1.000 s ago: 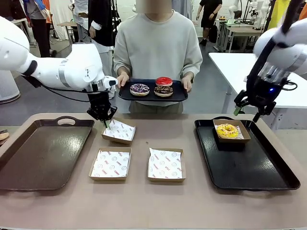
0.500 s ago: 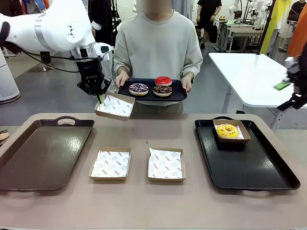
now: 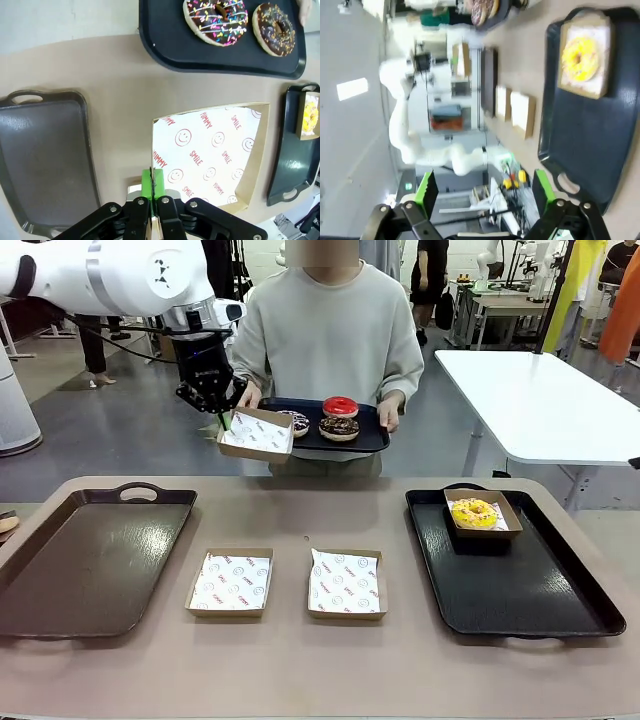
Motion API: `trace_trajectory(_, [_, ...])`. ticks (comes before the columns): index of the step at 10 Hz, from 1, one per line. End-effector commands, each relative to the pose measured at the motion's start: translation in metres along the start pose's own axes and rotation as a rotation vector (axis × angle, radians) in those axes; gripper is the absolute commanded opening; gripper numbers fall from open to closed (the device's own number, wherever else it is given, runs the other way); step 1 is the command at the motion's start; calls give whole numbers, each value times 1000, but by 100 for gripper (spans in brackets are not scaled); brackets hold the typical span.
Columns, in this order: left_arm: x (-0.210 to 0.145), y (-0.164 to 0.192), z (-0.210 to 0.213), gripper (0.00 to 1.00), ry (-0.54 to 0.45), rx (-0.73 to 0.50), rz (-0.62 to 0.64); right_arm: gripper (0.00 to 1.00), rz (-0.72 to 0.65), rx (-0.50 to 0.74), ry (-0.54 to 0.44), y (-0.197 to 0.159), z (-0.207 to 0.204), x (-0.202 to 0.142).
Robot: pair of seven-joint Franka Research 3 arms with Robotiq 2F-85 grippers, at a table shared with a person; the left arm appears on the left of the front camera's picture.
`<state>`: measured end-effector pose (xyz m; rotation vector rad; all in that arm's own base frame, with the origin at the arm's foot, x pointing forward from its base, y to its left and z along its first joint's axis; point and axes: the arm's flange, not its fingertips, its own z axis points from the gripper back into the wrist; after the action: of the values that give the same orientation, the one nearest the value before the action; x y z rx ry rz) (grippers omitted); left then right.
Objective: Individually package the donuts and arrange them on the tray.
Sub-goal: Place the picked Paper togo box on the Handle tray while simultaneously picking up another Paper togo box from the table with the other hand.
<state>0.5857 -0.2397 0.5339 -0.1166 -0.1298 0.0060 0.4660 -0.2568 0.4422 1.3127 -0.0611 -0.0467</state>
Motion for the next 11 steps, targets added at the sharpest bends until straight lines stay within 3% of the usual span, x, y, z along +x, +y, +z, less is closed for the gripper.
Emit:
trace_trajectory(1, [17,-15,-6,0,9,31,33,100,-36,-9,-96,-1,-13,-16])
trace_trajectory(4, [23,-20,-12,0,6,43,50,100,-73,-6,-158,-15,-16,-39])
trace_trajectory(7, [20,-16,-19,0,9,8,24,100,-82,-24,-149,-19,-29,-56])
trace_trajectory(11, [20,-16,-19,0,9,8,24,100,-70,-4,-130,-24,-14,-44])
